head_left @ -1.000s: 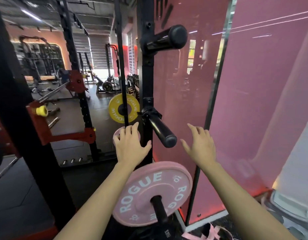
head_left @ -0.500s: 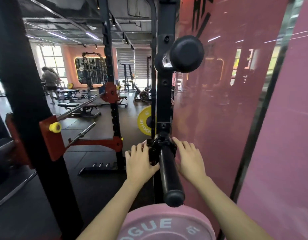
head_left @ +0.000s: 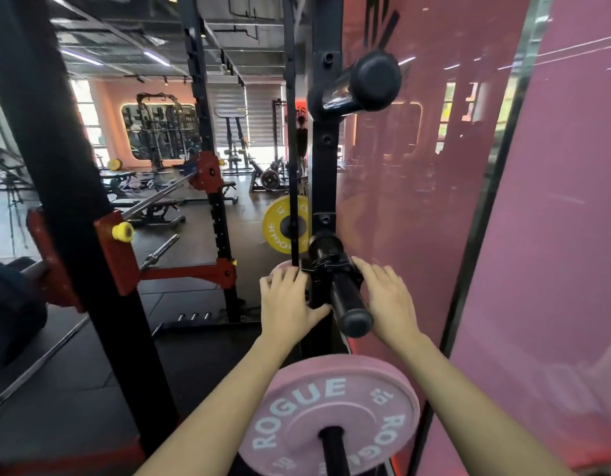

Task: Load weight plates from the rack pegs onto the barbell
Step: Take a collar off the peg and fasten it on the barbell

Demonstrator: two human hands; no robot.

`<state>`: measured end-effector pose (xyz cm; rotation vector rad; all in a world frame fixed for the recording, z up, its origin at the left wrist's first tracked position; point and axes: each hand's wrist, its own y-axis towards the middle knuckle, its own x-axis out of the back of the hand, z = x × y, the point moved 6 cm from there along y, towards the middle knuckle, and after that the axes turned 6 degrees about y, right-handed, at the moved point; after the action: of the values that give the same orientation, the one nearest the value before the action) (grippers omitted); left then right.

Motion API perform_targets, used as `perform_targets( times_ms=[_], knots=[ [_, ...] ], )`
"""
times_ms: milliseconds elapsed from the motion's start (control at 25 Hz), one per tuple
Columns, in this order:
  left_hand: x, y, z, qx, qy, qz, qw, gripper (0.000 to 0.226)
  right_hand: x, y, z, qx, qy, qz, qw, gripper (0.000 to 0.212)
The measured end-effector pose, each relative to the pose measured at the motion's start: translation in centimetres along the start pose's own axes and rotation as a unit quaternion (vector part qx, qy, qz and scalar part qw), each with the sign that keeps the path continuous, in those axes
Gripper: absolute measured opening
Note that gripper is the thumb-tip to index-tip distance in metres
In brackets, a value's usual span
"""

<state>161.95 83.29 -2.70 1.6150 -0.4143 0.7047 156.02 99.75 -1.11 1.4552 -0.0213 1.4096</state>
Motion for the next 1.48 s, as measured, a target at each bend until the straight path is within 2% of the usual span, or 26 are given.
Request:
perform_targets(
  times_ms=[200, 440, 960, 1200, 1480],
  knots=[
    [4.9, -4.2, -1.4, -0.049, -0.033, -0.009, 0.998, 0.058, 4.3, -7.0, 3.1, -0.029, -0.032, -0.037, 0.998, 0.071],
    [12.0, -10.3, -3.3, -0.069, -0.054, -0.039, 0.995, 0.061, 10.5, -15.5, 7.7, -0.055, -0.068, -0.063, 0.994, 0.076],
    [27.2, -23.6, -7.2, -0.058, -0.008, 0.01, 0.998, 0.054, 20.3, -30.6, 15.0, -0.05, -0.064, -0.058, 0.995, 0.075],
    [31.9, -27.5, -11.1, -0.06, -0.019, 0.014, 0.998, 0.066, 25.4, -36.6, 16.3, -0.086, -0.057, -0.052, 0.993, 0.077],
    [35.1, -30.0, -11.7, -0.071, -0.031, -0.004, 0.997, 0.06, 28.0, -39.8, 18.4, -0.098, -0.078, -0.054, 0.991, 0.078]
  ],
)
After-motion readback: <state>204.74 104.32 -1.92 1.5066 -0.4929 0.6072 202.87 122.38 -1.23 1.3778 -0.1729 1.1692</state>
